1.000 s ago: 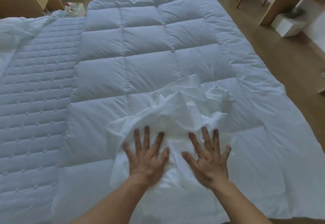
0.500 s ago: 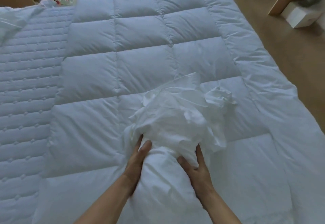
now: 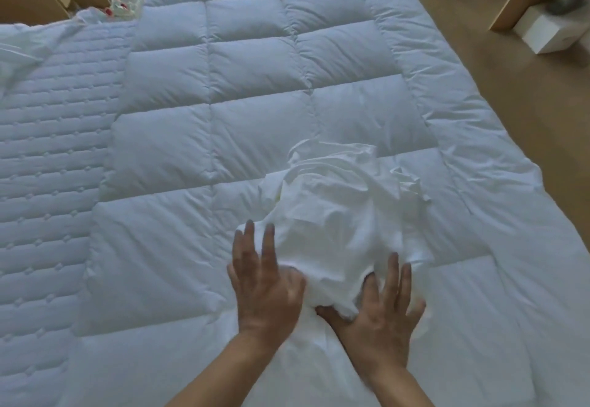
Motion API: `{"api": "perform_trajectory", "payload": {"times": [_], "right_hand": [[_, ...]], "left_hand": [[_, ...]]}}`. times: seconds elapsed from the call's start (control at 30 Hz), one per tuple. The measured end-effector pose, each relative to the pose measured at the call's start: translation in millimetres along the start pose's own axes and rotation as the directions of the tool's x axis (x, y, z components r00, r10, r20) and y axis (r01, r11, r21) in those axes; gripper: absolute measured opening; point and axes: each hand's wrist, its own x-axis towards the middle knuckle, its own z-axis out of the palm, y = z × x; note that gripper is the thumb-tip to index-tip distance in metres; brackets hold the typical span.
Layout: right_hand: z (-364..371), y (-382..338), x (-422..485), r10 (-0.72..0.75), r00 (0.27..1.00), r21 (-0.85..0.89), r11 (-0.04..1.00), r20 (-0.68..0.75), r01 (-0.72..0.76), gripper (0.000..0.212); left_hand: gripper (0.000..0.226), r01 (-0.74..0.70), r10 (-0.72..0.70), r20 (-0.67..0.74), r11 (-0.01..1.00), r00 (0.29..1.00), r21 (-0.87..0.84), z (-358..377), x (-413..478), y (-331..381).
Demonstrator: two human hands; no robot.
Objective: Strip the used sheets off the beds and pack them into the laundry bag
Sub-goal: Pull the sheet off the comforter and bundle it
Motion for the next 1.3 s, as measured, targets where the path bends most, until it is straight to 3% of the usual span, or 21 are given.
{"api": "perform_trajectory", "payload": {"times": [0.03,0.07,0.1,0.17,0.23,0.27,0.37,0.4,0.5,0.6,0.67,0.73,0.87,0.93,1.0,1.07,1.2,1.23,1.27,1.3], "right_hand": [[4,3,2,-0.082,0.996,-0.021,0.997,-0.039,0.081,0.112],[6,5,3,-0.117,0.993,-0.034,0.993,0.005,0.117,0.112],[9,9,3,-0.142,0.987,-0.018,0.989,0.072,0.143,0.112],[11,22,10,-0.152,0.971,0.073,0.987,0.183,0.140,0.125],[-8,25,28,-0.119,0.938,0.165,0.984,0.325,0.067,0.141],[-21,25,41,-0.132,0.948,0.174,0.981,0.289,0.084,0.136],[-59,7,101,-0.094,0.976,0.199,0.971,-0.198,0.134,0.101],[-67,-3,124,-0.034,0.976,0.210,0.974,-0.213,0.080,0.099],[-71,-28,198,0.035,0.997,0.092,0.995,0.063,-0.041,0.115],[-57,-21,253,0.154,0.954,0.004,0.987,0.257,-0.161,0.138],[-43,-11,266,0.197,0.900,0.057,0.970,0.388,-0.237,0.150],[-36,-10,257,0.155,0.861,0.205,0.937,0.485,-0.284,0.140],[-59,-31,224,0.066,0.893,0.584,0.734,0.445,-0.346,0.033],[-89,-47,197,0.053,0.931,0.728,0.607,0.362,-0.317,0.007],[-118,-59,162,0.029,0.952,0.825,0.490,0.306,-0.280,0.016],[-131,-60,126,0.027,0.941,0.856,0.408,0.337,-0.318,0.031],[-126,-47,54,0.056,0.801,0.771,0.236,0.597,-0.591,0.036],[-120,-44,37,0.056,0.785,0.751,0.256,0.617,-0.608,0.035],[-112,-40,20,0.069,0.813,0.735,0.388,0.578,-0.555,0.033],[-103,-39,1,0.073,0.859,0.656,0.614,0.506,-0.439,0.032]], "left_hand": [[0.073,-0.187,0.186,-0.047,0.982,0.981,-0.033,1,-2,16],[0.070,-0.294,0.294,-0.009,0.955,0.956,-0.040,5,-2,28],[0.066,-0.317,0.318,0.090,0.948,0.944,-0.023,13,2,32],[0.067,-0.202,0.142,0.384,0.972,0.912,0.119,27,15,26],[0.074,-0.169,0.015,0.516,0.953,0.856,0.253,40,24,11],[0.075,-0.164,-0.003,0.529,0.950,0.849,0.268,44,28,6],[0.075,-0.149,-0.004,0.505,0.954,0.863,0.262,50,34,6],[0.072,-0.149,0.008,0.473,0.954,0.881,0.261,52,31,5],[0.059,-0.171,0.079,0.375,0.960,0.924,0.220,57,20,-5],[0.061,-0.197,0.121,0.303,0.952,0.945,0.233,65,20,-15],[0.064,-0.211,0.139,0.276,0.945,0.951,0.249,68,22,-14],[0.067,-0.206,0.147,0.245,0.951,0.958,0.233,70,21,-13],[0.078,-0.165,0.141,0.173,0.977,0.975,0.135,71,14,-18],[0.081,-0.133,0.121,0.153,0.989,0.981,0.067,68,10,-19],[0.078,-0.102,0.104,0.138,0.995,0.985,-0.021,61,3,-18],[0.072,-0.056,0.075,0.108,0.983,0.991,-0.175,47,-3,-13],[0.050,0.184,-0.184,0.062,0.773,0.981,-0.608,5,-15,-9],[0.047,0.182,-0.232,0.016,0.719,0.973,-0.671,-6,-17,-10],[0.044,0.173,-0.281,-0.037,0.683,0.959,-0.710,-16,-17,-11],[0.044,0.151,-0.304,-0.089,0.684,0.949,-0.714,-27,-17,-9]]}}
